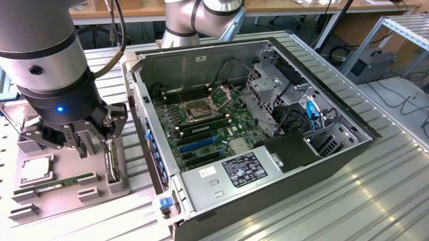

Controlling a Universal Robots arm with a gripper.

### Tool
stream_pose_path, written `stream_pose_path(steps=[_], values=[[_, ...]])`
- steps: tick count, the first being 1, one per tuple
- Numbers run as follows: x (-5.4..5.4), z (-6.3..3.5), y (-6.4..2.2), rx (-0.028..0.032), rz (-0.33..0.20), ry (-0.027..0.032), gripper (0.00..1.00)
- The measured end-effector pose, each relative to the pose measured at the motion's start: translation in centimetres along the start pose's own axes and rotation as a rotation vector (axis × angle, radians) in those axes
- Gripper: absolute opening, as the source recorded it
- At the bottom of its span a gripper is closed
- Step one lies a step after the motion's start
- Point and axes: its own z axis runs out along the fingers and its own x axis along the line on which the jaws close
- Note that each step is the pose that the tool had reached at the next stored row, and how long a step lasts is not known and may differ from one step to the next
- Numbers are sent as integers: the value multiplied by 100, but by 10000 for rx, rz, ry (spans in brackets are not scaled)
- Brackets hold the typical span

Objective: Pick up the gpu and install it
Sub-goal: 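Pick up the gpu and move the gpu toward the slot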

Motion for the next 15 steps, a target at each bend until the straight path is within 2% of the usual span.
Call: stream_pose_path(steps=[15], values=[[1,42,-1,0,0,0,42]])
